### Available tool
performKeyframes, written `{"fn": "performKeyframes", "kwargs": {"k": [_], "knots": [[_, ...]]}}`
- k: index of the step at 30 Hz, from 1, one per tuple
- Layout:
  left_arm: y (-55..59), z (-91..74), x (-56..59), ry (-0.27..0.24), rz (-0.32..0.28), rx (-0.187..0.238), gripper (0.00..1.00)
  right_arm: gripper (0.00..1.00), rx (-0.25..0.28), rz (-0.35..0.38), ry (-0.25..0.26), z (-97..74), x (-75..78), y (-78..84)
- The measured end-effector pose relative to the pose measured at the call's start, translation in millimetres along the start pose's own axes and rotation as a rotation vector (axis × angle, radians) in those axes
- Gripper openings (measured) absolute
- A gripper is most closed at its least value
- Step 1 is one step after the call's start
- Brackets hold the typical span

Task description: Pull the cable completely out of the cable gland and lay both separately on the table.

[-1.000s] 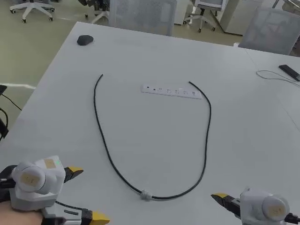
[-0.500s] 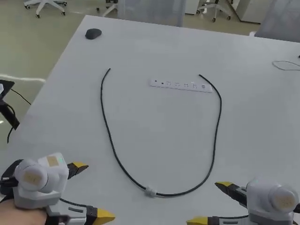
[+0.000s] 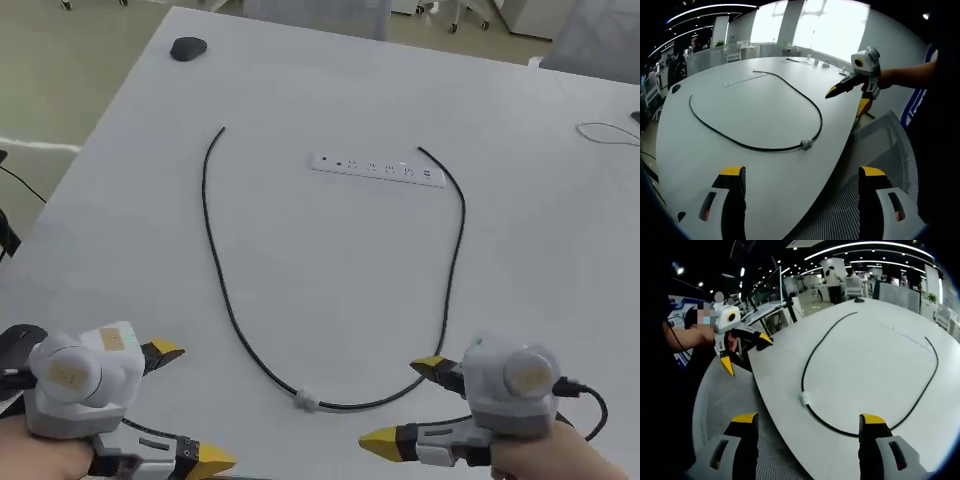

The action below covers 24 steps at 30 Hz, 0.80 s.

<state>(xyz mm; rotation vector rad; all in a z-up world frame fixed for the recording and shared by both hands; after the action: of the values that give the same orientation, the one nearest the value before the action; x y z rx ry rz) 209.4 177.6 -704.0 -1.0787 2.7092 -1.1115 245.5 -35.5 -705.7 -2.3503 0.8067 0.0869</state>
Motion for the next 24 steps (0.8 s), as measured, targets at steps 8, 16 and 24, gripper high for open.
{"fn": "performKeyframes", "kwargs": {"k": [8,16,24], "knots": [[-1.5,5.1,0.8,0.015,0.007,-0.002,0.94,0.76,-0.042,-0.04,-0.002,19.8,1.2,-10.6],[3.3,6.9,-2.2,0.008,0.014,-0.013,0.94,0.66,-0.096,-0.074,-0.005,41.7,7.0,-12.4],[9.6,9.3,-2.5,0.008,0.027,-0.044,0.93,0.61,-0.166,-0.128,-0.014,58.9,6.4,-8.5]]}}
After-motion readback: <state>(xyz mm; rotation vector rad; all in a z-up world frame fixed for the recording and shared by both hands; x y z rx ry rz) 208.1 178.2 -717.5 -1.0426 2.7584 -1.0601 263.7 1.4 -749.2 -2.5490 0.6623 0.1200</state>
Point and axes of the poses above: the centre of the closed fingertips' face, and the gripper's own axes: z roughly forward along the fingers, x roughly to its right, y roughly out of its underside, the point moved 3 cm from there along -z, roughly backward along the fingers, and after that the axes turned 10 degrees about -x, right-handed, at the moved point
